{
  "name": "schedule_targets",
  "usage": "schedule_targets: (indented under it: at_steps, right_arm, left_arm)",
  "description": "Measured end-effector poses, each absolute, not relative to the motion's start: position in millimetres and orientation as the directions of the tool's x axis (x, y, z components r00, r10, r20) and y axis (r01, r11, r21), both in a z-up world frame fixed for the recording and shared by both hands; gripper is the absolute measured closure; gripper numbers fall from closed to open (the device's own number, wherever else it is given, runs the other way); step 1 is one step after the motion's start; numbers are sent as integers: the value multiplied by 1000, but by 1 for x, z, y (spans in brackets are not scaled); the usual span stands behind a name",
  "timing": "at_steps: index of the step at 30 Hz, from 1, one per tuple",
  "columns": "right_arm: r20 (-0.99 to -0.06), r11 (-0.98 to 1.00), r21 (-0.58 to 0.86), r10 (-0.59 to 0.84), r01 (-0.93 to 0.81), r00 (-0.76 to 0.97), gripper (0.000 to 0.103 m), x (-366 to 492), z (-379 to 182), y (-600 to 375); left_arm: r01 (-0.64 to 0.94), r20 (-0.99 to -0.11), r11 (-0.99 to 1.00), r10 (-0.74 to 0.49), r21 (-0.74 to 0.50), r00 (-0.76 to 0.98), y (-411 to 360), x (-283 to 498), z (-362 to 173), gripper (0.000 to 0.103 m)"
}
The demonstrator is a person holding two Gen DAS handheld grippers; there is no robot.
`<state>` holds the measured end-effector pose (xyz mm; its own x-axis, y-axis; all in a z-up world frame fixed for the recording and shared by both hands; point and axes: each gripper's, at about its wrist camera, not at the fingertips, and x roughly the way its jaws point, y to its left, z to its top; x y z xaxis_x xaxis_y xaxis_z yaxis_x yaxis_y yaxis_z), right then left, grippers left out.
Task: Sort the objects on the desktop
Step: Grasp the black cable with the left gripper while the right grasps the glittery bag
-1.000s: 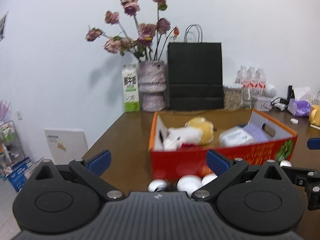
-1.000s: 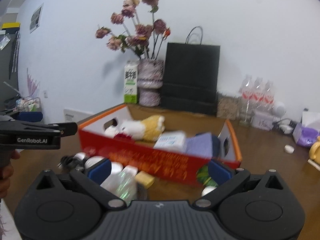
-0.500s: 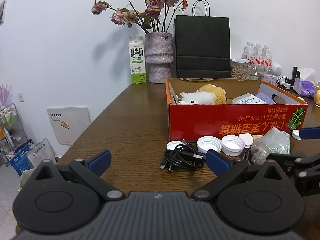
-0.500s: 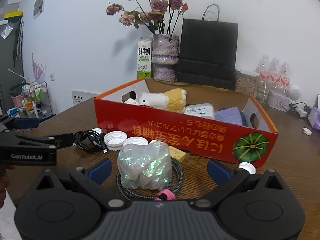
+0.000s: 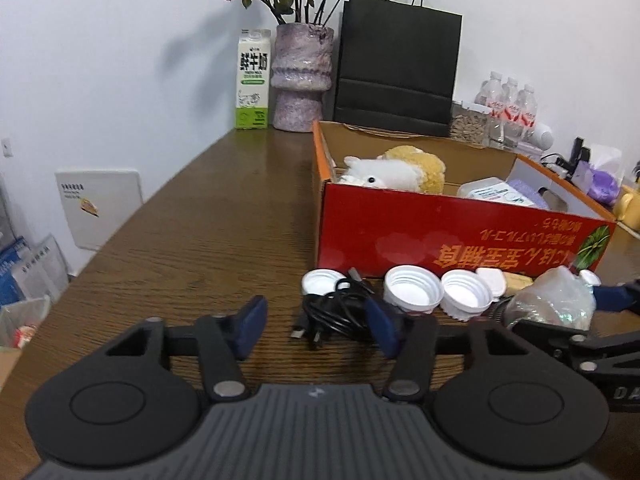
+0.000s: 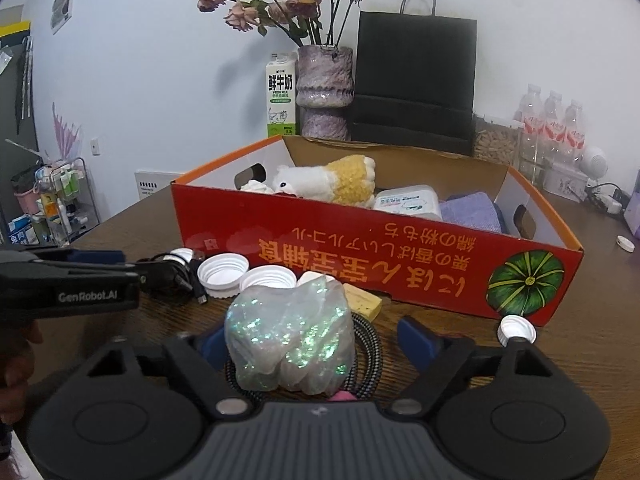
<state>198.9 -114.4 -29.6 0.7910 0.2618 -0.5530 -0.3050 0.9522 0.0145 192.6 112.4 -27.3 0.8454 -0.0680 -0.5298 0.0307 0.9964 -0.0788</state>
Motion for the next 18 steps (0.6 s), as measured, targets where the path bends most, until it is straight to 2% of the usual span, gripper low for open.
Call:
schedule_targets:
  at_steps: [1,3,7,18]
  right_arm:
    - [-555,951,19,268,-310,788,37,199,-30,-114]
    - [-553,947,28,281,-319,784,50,198,-30,-113]
    - [-538,946,14,281,-325,795,55,193,-29,-111]
    - [-515,946,46,297,-320,804,55,186,-21,-119]
  left_arm:
    - [39,-531,995,-81,-90,844,112,192,-27,65]
    - [34,-532,995,-76,-89,843,111,192,-27,69]
    - [22,-523,996,-64,-86,850,109,188,-29,78]
    - [-3,-488,998,-30,-66,873,108,173,-20,80]
